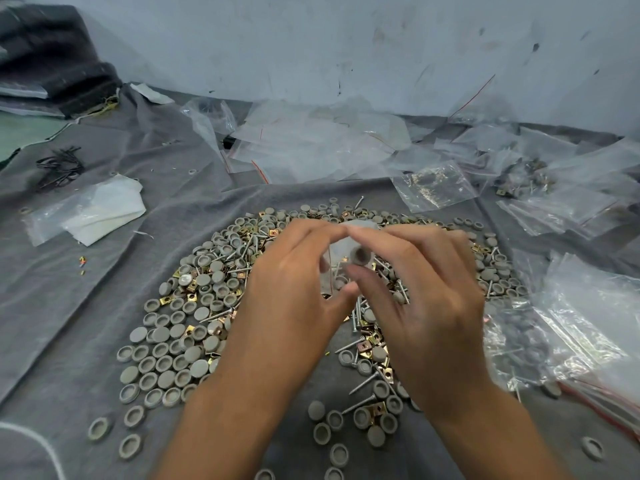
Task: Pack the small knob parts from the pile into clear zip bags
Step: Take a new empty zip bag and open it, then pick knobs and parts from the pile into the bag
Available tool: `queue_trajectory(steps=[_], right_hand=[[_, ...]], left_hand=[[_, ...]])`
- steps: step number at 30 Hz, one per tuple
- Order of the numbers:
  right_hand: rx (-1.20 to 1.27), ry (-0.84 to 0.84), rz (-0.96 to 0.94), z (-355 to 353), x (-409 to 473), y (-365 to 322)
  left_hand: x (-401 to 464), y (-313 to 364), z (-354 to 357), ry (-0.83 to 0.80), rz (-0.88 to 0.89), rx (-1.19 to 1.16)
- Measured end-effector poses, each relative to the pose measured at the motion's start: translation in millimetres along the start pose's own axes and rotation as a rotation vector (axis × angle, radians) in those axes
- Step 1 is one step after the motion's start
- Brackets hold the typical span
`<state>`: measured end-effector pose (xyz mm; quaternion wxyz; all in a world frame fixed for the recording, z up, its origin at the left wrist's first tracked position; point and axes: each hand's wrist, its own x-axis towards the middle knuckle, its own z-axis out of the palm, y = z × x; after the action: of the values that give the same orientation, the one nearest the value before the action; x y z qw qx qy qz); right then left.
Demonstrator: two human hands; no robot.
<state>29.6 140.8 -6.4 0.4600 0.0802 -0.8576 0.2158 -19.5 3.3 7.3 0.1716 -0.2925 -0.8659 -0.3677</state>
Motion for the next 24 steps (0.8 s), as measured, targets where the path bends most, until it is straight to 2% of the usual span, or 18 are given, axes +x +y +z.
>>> queue_trajectory(steps=[2, 6, 8, 10, 13, 15, 20, 24], right_hand=[[0.002, -0.065, 0.059, 2.2, -1.2, -0.1], [0.083, -0.028, 0.15, -3.6, -1.2, 3.0], [0.118, -0.083, 0.233, -6.8, -1.5, 7.9], [0.132, -0.319, 0.341, -7.9, -4.0, 15.2], [0.024, -0.842, 0.367, -1.9, -13.9, 22.1], [-0.023, -0.981, 0.292, 5.8, -19.9, 19.4], [-0.08, -0.957, 0.131, 23.0, -22.7, 8.8], [-0.029, -0.946, 0.138, 22.3, -23.2, 6.5]], left_hand=[[-0.1, -0.1, 0.7, 0.002, -0.001, -0.01], [0.9, -2.6, -4.6, 0.01, -0.063, -0.018], [1.7, -3.1, -12.2, 0.044, -0.13, -0.03], [4.0, -6.7, -23.0, 0.076, -0.252, -0.165], [7.6, -13.2, -44.0, -0.024, -0.432, -0.49], [9.3, -14.7, -55.4, -0.136, -0.436, -0.503], [10.0, -15.4, -56.5, -0.226, -0.377, -0.409], [10.9, -19.9, -51.1, -0.21, -0.342, -0.539]])
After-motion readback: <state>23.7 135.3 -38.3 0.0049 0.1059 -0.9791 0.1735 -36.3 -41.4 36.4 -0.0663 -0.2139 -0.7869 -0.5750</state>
